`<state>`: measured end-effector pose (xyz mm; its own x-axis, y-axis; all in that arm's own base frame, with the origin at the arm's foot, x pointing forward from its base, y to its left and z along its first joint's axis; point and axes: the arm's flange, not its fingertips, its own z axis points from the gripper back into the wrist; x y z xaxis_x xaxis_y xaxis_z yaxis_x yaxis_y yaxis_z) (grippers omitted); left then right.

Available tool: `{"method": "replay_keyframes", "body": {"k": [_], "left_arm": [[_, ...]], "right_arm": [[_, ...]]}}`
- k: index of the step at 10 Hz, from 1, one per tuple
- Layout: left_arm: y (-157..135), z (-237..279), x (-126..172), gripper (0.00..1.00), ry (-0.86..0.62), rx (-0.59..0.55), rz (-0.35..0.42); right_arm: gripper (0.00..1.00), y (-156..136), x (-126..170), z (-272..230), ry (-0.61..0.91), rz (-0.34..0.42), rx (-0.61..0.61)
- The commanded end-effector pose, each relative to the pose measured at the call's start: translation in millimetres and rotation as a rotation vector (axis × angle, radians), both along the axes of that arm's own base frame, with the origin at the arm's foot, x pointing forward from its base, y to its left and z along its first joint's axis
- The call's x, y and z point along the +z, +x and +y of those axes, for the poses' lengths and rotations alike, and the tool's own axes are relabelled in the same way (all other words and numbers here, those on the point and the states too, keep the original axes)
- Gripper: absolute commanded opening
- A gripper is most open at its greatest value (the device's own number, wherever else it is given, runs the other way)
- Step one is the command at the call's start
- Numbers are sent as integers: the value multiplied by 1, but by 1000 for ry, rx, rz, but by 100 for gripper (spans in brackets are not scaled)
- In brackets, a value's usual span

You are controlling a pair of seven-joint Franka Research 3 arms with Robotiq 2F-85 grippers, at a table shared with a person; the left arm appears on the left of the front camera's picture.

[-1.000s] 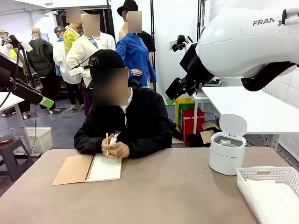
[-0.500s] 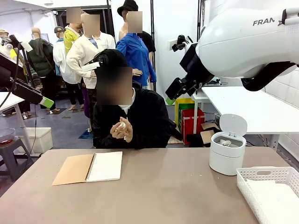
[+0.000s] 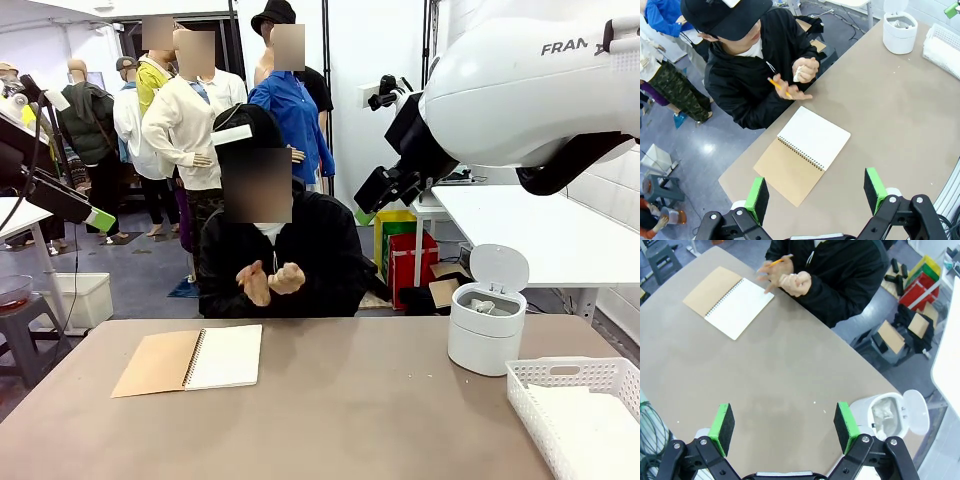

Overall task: Sort the paper based on its condition.
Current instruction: If a person hands you a paper, place it in the Organizing basket , and if it's crumpled, put it in the Trash can.

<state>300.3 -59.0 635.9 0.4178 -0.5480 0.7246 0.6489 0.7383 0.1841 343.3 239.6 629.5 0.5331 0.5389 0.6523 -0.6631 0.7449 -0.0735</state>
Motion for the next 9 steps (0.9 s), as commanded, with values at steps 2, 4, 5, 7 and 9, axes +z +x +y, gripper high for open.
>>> {"method": "replay_keyframes", "body": {"k": [2, 4, 5, 7, 9], "left_arm": [[0, 1, 0, 100, 2, 4, 0], [0, 1, 0, 100, 2, 4, 0], [0, 1, 0, 100, 2, 4, 0], [0, 1, 0, 100, 2, 4, 0], [0, 1, 0, 100, 2, 4, 0]], "right_arm": [[100, 0, -1, 0, 2, -3, -2], [100, 0, -1, 0, 2, -3, -2], [100, 0, -1, 0, 2, -3, -2], [100, 0, -1, 0, 2, -3, -2], [100, 0, -1, 0, 2, -3, -2]]}}
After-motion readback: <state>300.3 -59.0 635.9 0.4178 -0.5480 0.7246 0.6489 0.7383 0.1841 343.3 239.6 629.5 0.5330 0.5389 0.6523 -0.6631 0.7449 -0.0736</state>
